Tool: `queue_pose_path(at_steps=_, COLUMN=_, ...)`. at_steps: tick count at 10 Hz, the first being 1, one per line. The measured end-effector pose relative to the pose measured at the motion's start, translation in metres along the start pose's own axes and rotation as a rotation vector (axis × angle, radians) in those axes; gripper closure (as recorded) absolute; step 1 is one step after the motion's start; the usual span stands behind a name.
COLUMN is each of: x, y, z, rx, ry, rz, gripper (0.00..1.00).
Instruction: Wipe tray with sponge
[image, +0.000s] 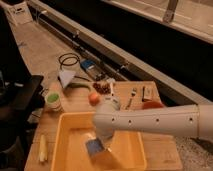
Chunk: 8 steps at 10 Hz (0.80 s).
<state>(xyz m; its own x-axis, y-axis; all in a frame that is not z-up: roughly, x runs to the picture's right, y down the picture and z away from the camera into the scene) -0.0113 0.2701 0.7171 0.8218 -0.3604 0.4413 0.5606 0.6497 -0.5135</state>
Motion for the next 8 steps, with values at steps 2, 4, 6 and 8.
queue_pose_path(at_steps=2, x=0.0024, y=0.0055, z=0.0031, rx=-0.009, ry=-0.001, rz=0.014, gripper=1.00)
queue_pose_path(at_steps=4, x=0.0020, y=0.0047, z=0.0028, rx=-0.008, ry=-0.002, rz=0.013, gripper=1.00)
queue_pose_path(at_steps=6, x=0.0020, y=0.0042, z=0.0031, rx=-0.008, ry=-0.003, rz=0.014, gripper=1.00)
queue_pose_path(at_steps=8, x=0.0078, y=0.0040, z=0.0093, rx=-0.029, ry=-0.002, rz=0.039, gripper=1.00)
